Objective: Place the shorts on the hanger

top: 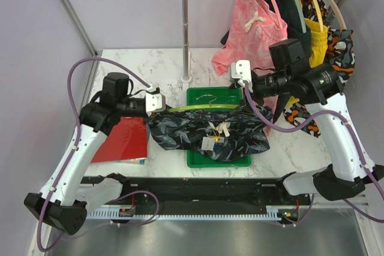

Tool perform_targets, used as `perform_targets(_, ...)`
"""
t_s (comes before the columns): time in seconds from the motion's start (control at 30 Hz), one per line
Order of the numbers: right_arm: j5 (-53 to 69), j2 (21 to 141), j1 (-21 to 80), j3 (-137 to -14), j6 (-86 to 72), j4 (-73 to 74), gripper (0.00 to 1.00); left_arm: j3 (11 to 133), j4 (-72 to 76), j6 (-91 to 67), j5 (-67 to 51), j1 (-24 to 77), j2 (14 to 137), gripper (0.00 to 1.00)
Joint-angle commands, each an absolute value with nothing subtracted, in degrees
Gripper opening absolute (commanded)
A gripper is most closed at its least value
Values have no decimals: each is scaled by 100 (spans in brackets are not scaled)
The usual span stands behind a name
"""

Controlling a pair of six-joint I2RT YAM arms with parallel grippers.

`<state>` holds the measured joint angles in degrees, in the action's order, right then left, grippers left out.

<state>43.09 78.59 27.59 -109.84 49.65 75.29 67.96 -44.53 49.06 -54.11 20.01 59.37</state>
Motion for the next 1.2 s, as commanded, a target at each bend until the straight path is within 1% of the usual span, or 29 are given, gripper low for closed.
perform_targets(0.0,4404,7559,2839,-10767,4808,7788,84,6671,-4228,4922,-5546,2013,5792,2)
perform_targets(0.13,4185,7698,3049,-10530,4299,7331,84,6723,-4184,4834,-5581,2074,5897,2)
perform_targets(0.23,3983,7988,3392,-10608,3903,6971,82,6811,-4157,4711,-5520,2136,5985,2)
perform_targets(0.33,3815,8199,3883,-10652,3754,6794,76,6890,-4157,4667,-5520,2153,5985,2)
perform_targets(0.37,3754,8235,3980,-10644,3709,6681,71,6891,-4157,4667,-5493,2162,5977,2)
perform_targets(0.43,3639,8270,4121,-10574,3569,6548,57,6899,-4157,4650,-5484,2180,5942,2)
perform_targets(0.5,3508,8279,4183,-10538,3429,6320,17,6882,-4166,4632,-5467,2180,5924,2)
perform_targets(0.53,3402,8288,4184,-10547,3245,6250,0,6891,-4157,4571,-5458,2188,5906,2)
perform_targets(0.57,3219,8297,4184,-10582,3208,6171,0,6882,-4157,4509,-5432,2180,5898,2)
perform_targets(0.63,3051,8280,4184,-10652,3191,6187,0,6830,-4088,4116,-5204,2171,5784,14)
perform_targets(0.67,2989,8253,4192,-10661,3173,6187,0,6777,-4000,3922,-5047,2153,5714,23)
perform_targets(0.7,2884,8227,4184,-10661,3182,6187,0,6698,-3773,3729,-4784,2110,5626,46)
perform_targets(0.73,2848,8166,4175,-10661,3156,6205,0,6506,-3692,3422,-4781,1874,5503,54)
perform_targets(0.77,2787,8130,4175,-10644,3112,6214,0,6373,-3517,3236,-4833,1698,5224,59)
perform_targets(0.8,2699,8121,4184,-10652,3077,6223,0,6233,-3141,3026,-4964,1287,5021,63)
perform_targets(0.9,2549,8112,4157,-10679,3006,6284,0,5705,-2857,2655,-5316,688,4317,64)
perform_targets(1.0,2496,8121,4131,-10740,2953,6293,0,5249,-3249,3109,-5632,650,3745,63)
perform_targets(1.07,2584,8147,4131,-10819,2927,6319,0,5055,-3331,3252,-5713,659,3578,63)
perform_targets(1.17,2672,8174,4122,-10898,2909,6346,0,4948,-3533,3576,-5582,659,3699,62)
